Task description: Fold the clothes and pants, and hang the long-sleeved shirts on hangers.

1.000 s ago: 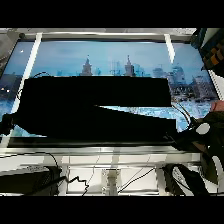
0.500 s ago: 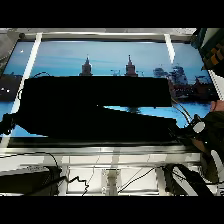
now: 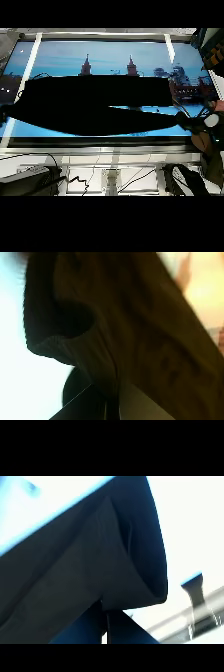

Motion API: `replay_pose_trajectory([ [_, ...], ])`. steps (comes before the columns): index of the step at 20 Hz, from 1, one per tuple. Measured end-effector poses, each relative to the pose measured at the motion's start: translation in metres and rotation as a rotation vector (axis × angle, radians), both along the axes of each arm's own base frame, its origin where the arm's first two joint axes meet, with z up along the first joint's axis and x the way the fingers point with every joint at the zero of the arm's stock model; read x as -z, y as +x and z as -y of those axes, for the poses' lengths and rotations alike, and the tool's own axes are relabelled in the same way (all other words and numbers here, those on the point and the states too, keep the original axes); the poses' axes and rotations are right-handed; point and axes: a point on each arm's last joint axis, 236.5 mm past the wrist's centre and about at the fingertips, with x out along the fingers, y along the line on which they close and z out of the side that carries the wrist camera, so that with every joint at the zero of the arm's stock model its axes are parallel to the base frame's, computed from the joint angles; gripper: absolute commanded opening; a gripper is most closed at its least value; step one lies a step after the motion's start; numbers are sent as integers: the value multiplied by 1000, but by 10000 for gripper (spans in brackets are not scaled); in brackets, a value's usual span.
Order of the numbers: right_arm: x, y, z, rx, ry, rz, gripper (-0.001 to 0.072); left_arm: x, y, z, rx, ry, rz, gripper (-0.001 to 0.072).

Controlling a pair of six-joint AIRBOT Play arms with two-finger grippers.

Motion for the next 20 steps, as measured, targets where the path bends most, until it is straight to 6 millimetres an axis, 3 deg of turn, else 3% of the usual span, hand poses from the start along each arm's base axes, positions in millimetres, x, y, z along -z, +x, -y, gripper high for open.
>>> replay_pose_trajectory([
  [4, -64, 31, 9, 18, -51, 193, 8, -75, 15, -19, -99, 169, 121, 18],
  [6, -74, 49, 10, 43, -28, 254, 8, -92, 26, -27, -172, 187, 142, 17],
  [8, -70, 67, 10, 76, 12, 275, 8, -99, 42, -28, -233, 176, 149, 17],
  [11, -52, 98, 13, 118, 78, 253, 8, -92, 72, -24, -293, 147, 143, 17],
  [14, -31, 134, 14, 133, 140, 202, 8, -63, 97, -14, -330, 94, 85, 17],
  [20, -29, 207, 15, 96, 160, 211, 8, -27, 119, -15, -412, 71, 24, 19],
])
